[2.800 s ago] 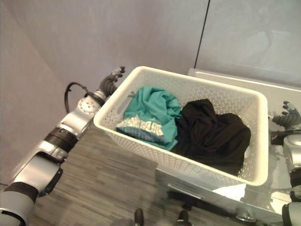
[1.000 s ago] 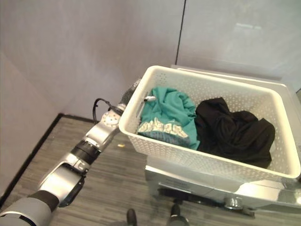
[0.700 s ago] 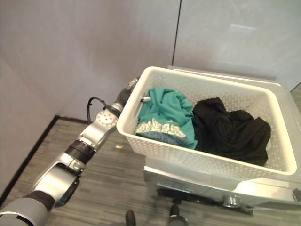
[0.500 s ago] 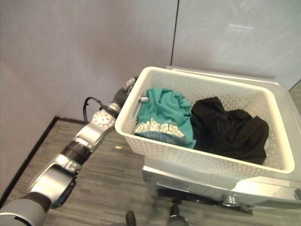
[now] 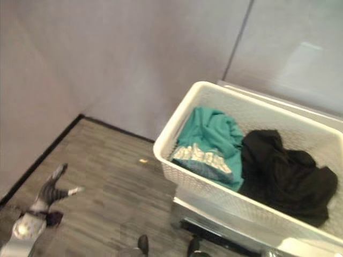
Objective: Grab the laundry basket,head to the washer,open it,put in the laundry and shut it.
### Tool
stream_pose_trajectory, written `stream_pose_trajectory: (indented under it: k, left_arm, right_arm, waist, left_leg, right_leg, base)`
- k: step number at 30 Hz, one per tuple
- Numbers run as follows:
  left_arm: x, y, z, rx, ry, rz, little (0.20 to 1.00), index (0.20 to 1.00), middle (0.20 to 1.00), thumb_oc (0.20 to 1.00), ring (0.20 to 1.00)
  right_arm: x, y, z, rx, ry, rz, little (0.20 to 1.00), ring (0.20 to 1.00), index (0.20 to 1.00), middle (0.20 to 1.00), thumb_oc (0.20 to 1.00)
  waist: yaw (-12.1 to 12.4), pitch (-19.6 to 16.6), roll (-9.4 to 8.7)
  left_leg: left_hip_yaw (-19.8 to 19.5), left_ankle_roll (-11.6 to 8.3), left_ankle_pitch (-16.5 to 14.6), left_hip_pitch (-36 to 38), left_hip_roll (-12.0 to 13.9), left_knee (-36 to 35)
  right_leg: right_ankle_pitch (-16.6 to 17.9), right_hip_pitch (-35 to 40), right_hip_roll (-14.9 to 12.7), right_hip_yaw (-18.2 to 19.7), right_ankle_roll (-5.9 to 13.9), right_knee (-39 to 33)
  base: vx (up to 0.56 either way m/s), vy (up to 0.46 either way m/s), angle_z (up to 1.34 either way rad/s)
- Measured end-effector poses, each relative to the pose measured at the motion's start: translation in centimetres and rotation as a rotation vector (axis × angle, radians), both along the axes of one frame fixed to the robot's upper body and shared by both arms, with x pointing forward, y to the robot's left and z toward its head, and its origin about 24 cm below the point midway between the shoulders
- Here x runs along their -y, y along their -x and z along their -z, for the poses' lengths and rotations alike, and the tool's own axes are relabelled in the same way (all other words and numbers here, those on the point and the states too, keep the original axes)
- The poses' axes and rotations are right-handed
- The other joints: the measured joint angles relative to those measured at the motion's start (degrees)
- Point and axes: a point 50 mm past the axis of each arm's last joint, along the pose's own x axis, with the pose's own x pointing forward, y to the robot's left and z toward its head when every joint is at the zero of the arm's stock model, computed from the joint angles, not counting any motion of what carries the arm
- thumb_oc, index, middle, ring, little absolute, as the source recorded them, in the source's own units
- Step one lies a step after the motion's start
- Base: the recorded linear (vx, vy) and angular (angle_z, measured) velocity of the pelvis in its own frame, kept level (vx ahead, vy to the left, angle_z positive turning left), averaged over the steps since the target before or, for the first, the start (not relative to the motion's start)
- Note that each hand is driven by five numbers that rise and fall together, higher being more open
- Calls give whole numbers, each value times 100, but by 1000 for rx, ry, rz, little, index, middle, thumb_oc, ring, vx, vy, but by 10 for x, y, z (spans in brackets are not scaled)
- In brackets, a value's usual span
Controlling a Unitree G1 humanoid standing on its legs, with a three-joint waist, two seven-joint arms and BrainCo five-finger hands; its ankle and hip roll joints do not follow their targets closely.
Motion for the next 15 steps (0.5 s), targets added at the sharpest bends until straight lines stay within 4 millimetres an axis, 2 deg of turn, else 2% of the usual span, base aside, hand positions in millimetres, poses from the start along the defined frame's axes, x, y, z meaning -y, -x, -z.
stream_pose_trajectory:
  k: [3, 4, 5, 7, 8, 10, 12, 13, 14, 15]
  left_arm:
    - [-1, 9, 17, -42, 25, -58, 1000, 1000, 1000, 1000, 1000]
    - [1, 10, 33, -103, 30, -68, 1000, 1000, 1000, 1000, 1000]
    - [3, 11, 40, -133, 29, -63, 1000, 1000, 1000, 1000, 1000]
    - [25, 6, 68, -211, 78, -33, 1000, 1000, 1000, 1000, 1000]
    - [33, 4, 74, -231, 94, -14, 1000, 1000, 1000, 1000, 1000]
    - [48, 7, 93, -287, 127, -3, 1000, 1000, 1000, 1000, 1000]
    - [65, 38, 130, -475, 170, -66, 1000, 1000, 1000, 1000, 1000]
    - [71, 49, 140, -543, 185, -89, 1000, 1000, 1000, 1000, 1000]
    - [73, 57, 141, -557, 191, -95, 1000, 1000, 1000, 1000, 1000]
    - [70, 58, 140, -548, 181, -100, 1000, 1000, 1000, 1000, 1000]
  right_arm:
    - [-15, -4, 7, -31, -75, -43, 1000, 1000, 1000, 1000, 1000]
    - [-21, -21, 13, -41, -115, -144, 1000, 1000, 1000, 1000, 1000]
    - [-23, -29, 15, -17, -126, -156, 1000, 1000, 1000, 1000, 1000]
    - [-39, -65, 24, 19, -172, -306, 1000, 1000, 1000, 1000, 1000]
    - [-47, -74, 27, 37, -191, -328, 1000, 1000, 1000, 1000, 1000]
    - [-72, -93, 33, 27, -245, -498, 1000, 1000, 1000, 1000, 1000]
    - [-97, -124, 36, 91, -282, -597, 1000, 1000, 1000, 1000, 1000]
    - [-91, -128, 35, 97, -266, -622, 1000, 1000, 1000, 1000, 1000]
    - [-78, -132, 32, 91, -238, -633, 1000, 1000, 1000, 1000, 1000]
    - [-69, -127, 31, 55, -232, -661, 1000, 1000, 1000, 1000, 1000]
  waist:
    - [82, 2, -24]
    - [86, 37, -85]
    - [78, 45, -125]
    - [96, 35, -175]
    - [92, 33, -182]
    - [104, 41, -124]
    - [63, 50, -66]
    - [62, 63, -30]
    - [97, 76, -7]
    - [180, 75, 28]
  left_leg:
    - [-66, -2, -15, -3, -9, -1]
    - [-72, -2, -37, -12, 10, 4]
    - [-63, -8, -33, -18, 22, 3]
    - [-63, -8, -32, -106, 40, 44]
    - [-55, -6, -35, -113, 42, 66]
    - [-61, 1, -7, -199, 33, 105]
    - [-85, -23, 13, -197, 35, 140]
    - [-118, -24, 11, -199, 24, 195]
    - [-186, -24, 13, -219, 36, 195]
    - [-194, -34, 23, -209, 62, 203]
  right_leg:
    - [-70, 94, -12, -95, 40, -15]
    - [-82, 86, 4, -94, 42, -16]
    - [-94, 71, 12, -90, 26, -16]
    - [-74, 34, 22, -109, -7, -17]
    - [-73, 33, 21, -108, -13, -16]
    - [-61, -23, 16, -111, -10, 1]
    - [-23, -11, 28, -131, -31, -15]
    - [-26, 11, 26, -166, -36, -17]
    - [-39, 21, 34, -231, -55, -12]
    - [-42, 43, 63, -235, -60, -12]
  base:
    - [-8, -7, 15]
    - [-21, -3, 4]
    - [-25, 3, 5]
    - [-32, 3, 4]
    - [0, 0, 0]
    - [-3, -47, 1]
    - [-15, -59, 7]
    - [-58, -91, 22]
    - [-75, -110, 22]
    - [-98, -117, 14]
